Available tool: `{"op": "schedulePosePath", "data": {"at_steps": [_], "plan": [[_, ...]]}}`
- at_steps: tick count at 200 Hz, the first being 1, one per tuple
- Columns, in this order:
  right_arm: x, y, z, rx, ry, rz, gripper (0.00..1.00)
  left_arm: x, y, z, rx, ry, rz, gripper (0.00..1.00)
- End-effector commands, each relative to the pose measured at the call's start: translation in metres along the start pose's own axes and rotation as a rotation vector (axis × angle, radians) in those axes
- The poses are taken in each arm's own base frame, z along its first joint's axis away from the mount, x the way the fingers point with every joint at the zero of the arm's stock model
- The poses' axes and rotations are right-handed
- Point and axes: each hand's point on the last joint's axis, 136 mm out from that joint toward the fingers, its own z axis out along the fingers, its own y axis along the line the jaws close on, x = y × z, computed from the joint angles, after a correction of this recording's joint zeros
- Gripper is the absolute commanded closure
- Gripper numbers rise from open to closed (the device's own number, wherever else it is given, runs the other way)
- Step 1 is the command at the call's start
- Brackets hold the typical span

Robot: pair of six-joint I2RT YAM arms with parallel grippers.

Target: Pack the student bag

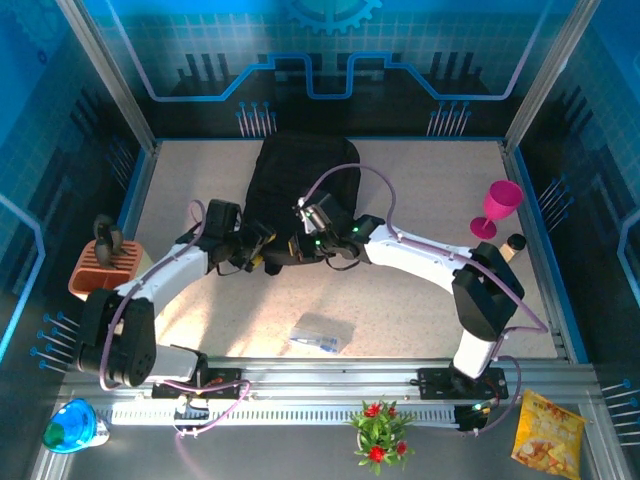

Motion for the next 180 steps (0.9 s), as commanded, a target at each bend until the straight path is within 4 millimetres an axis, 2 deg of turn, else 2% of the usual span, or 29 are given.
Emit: {"op": "schedulePosePath", "data": {"at_steps": [1, 31, 69, 115, 180], "plan": [[0.000, 0.003, -0.015, -0.011, -0.036, 0.017, 1.00, -0.005, -0.020, 0.007, 0.046, -0.009, 0.022, 0.43], [0.006, -0.023, -0.021, 0.040, -0.049, 0.085, 1.00, -0.003, -0.011, 0.017, -0.006, 0.003, 0.037, 0.66], [0.016, -0.066, -0.027, 0.138, -0.054, 0.195, 1.00, -0.002, 0.006, 0.023, -0.054, 0.010, 0.039, 0.81], [0.023, -0.121, -0.038, 0.303, -0.053, 0.290, 1.00, 0.005, 0.024, 0.025, -0.095, 0.036, 0.043, 0.87], [0.005, -0.162, -0.044, 0.445, -0.048, 0.287, 1.00, 0.027, 0.048, 0.027, -0.155, 0.120, 0.089, 0.90]]}}
